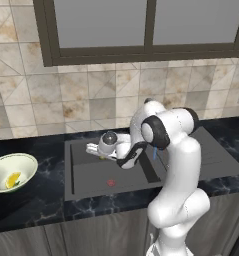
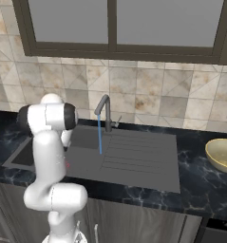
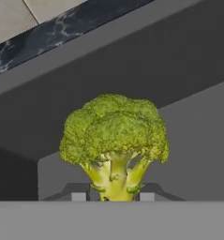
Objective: Pick the lemon wedges from the sink and place them in one bowl. Place the broccoli in the other bowl. Then turn off the sink faucet.
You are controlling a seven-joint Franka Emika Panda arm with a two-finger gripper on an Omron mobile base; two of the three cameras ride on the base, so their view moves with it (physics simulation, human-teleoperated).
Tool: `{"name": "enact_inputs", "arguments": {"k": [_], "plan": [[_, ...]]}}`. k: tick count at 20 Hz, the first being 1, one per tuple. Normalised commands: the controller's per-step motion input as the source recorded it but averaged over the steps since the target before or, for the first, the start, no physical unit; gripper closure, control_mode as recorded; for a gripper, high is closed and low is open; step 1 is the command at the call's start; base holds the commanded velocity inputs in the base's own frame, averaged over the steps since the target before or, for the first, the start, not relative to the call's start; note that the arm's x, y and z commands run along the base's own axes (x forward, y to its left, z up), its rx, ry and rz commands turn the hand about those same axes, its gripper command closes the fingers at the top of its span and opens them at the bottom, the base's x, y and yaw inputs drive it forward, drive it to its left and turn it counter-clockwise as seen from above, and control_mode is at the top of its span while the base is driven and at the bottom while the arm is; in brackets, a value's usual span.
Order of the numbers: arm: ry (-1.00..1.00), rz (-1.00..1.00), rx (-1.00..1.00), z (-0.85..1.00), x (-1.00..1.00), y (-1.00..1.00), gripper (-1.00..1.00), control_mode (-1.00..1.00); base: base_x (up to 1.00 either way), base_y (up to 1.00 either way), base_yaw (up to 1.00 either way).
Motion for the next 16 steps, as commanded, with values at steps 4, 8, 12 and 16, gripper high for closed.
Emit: {"name": "enact_inputs", "arguments": {"k": [4,8,12,16], "plan": [[-0.05,0.0,0.0,1.0,-0.11,0.19,1.0,-1.0,0.0,0.0,0.0],[0.0,0.0,0.0,0.96,-0.46,0.14,1.0,-1.0,0.0,0.0,0.0],[0.01,0.0,0.0,0.89,-0.79,0.04,1.0,-1.0,0.0,0.0,0.0],[0.05,0.0,0.0,1.0,-0.77,0.0,1.0,-1.0,0.0,0.0,0.0]]}}
